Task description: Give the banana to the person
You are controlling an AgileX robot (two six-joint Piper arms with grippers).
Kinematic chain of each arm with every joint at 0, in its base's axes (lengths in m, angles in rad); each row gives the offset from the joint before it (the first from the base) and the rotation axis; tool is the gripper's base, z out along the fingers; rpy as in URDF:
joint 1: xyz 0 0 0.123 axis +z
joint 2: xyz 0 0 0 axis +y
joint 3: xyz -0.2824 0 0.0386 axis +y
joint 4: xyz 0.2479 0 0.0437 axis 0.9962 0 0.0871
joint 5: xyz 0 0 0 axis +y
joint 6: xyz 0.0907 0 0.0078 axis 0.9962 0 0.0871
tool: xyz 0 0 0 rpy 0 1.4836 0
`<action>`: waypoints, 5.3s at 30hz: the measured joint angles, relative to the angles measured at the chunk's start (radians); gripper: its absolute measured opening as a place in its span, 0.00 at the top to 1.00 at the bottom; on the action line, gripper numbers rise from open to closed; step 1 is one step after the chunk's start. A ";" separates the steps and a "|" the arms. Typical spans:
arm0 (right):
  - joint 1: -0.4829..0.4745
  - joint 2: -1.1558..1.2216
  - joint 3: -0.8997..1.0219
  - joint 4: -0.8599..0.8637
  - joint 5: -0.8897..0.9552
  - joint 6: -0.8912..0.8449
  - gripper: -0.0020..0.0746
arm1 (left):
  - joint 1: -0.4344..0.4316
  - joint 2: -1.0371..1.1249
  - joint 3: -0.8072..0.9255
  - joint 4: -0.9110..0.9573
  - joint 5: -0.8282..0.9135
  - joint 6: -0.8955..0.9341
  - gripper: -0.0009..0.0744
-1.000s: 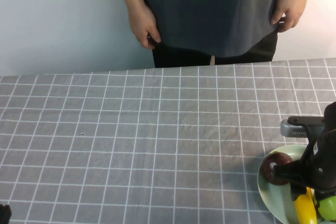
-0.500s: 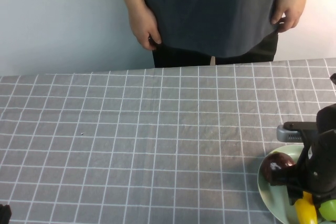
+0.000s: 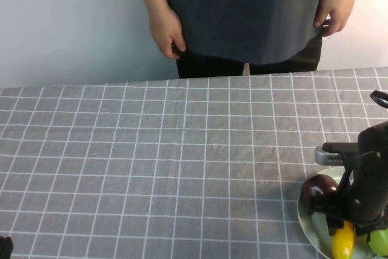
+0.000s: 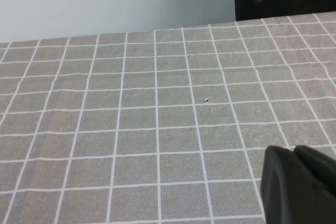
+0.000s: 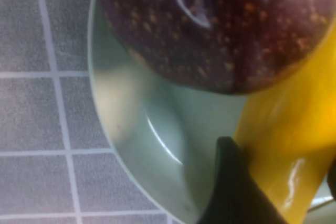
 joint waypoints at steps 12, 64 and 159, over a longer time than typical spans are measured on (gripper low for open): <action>0.000 0.068 0.000 0.000 -0.018 0.006 0.54 | 0.000 0.000 0.000 0.000 0.000 0.000 0.99; 0.199 -0.558 -0.031 -0.130 -0.183 -0.271 0.62 | 0.000 0.000 0.000 0.000 0.000 0.000 0.99; -0.330 -1.768 0.850 -0.323 -0.513 -0.159 0.98 | 0.000 0.000 0.000 0.001 0.001 0.000 0.99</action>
